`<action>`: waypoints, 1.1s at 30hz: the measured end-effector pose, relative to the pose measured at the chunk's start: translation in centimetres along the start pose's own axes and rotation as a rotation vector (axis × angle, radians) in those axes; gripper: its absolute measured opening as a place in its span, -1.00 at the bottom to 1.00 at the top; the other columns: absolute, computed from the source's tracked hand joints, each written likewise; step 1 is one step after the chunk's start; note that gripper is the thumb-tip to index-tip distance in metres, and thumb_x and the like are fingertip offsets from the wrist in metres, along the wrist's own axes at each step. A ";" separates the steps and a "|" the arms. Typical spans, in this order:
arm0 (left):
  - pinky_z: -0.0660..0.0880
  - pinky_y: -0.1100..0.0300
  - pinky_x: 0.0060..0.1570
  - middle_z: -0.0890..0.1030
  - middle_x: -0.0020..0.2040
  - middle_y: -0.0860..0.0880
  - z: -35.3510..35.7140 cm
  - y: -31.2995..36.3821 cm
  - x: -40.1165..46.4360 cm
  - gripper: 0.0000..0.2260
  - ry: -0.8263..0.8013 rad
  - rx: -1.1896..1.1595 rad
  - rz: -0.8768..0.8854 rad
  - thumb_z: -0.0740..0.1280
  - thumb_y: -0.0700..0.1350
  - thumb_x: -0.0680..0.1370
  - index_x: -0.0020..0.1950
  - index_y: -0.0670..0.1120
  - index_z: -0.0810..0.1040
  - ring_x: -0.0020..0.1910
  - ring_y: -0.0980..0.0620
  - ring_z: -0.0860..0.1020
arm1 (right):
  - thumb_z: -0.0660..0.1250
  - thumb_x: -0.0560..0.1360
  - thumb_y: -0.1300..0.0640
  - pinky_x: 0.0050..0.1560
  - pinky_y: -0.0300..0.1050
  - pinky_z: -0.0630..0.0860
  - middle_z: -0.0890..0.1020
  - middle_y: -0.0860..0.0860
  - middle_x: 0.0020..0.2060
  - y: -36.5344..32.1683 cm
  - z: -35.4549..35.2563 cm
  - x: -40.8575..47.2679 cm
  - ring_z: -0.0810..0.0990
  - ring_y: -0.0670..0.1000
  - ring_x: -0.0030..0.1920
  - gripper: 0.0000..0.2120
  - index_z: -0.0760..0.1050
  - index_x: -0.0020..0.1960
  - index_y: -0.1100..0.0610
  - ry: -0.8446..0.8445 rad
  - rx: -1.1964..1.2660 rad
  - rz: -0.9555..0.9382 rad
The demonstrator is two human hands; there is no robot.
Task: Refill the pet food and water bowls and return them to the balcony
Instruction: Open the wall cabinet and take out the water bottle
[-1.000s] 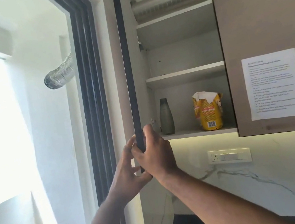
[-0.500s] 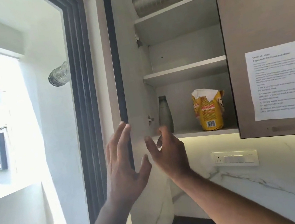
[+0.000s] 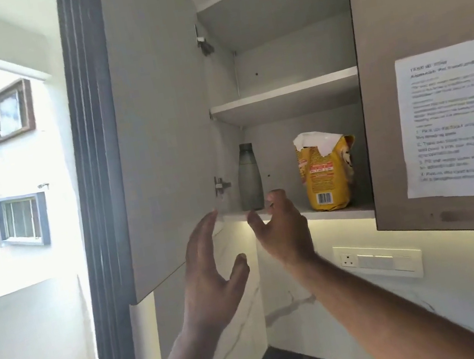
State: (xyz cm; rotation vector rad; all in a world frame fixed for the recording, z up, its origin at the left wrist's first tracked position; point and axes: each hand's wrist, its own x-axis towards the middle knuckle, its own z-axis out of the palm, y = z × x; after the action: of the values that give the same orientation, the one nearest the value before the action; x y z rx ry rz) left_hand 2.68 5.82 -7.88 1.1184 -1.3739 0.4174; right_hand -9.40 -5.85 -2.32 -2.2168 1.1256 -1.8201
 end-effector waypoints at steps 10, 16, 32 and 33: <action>0.37 -0.02 0.51 0.34 0.58 0.16 6.2 -5.9 2.8 -0.27 -0.019 -0.094 -0.054 0.36 0.06 0.48 0.64 0.06 0.23 0.56 0.10 0.34 | 0.48 0.52 -0.19 -0.02 -0.19 0.46 0.55 0.11 0.35 5.9 5.9 8.0 0.61 0.15 0.26 -0.30 0.32 0.49 0.14 -0.112 0.033 0.100; 0.34 0.01 0.52 0.32 0.59 0.17 8.9 -10.1 5.2 -0.28 -0.044 -0.129 -0.051 0.36 0.05 0.50 0.64 0.08 0.20 0.58 0.08 0.31 | 0.53 0.47 -0.17 0.17 0.05 0.62 0.54 0.20 0.36 8.9 11.2 13.2 0.60 0.25 0.27 -0.21 0.31 0.48 0.22 -0.156 -0.010 0.169; 0.30 -0.02 0.55 0.28 0.59 0.25 11.2 -15.1 8.9 -0.26 -0.045 -0.212 -0.054 0.41 -0.13 0.50 0.65 0.07 0.21 0.61 0.07 0.25 | 0.60 0.33 -0.30 0.21 0.16 0.60 0.56 0.17 0.33 10.0 18.3 20.6 0.59 0.27 0.28 -0.02 0.23 0.48 0.17 -0.220 -0.066 0.433; 0.29 0.01 0.55 0.28 0.59 0.24 11.2 -15.1 8.9 -0.26 -0.051 -0.212 -0.051 0.41 -0.13 0.50 0.65 0.07 0.21 0.61 0.07 0.25 | 0.60 0.33 -0.30 0.21 0.15 0.60 0.57 0.17 0.32 10.0 18.2 20.6 0.59 0.27 0.28 -0.02 0.23 0.49 0.17 -0.222 -0.087 0.434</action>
State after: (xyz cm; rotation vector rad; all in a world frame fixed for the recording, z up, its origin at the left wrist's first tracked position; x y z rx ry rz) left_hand 10.51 -13.39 -7.54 0.9919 -1.3960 0.2019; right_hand 2.35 -31.78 4.52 -1.9520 1.5117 -1.3420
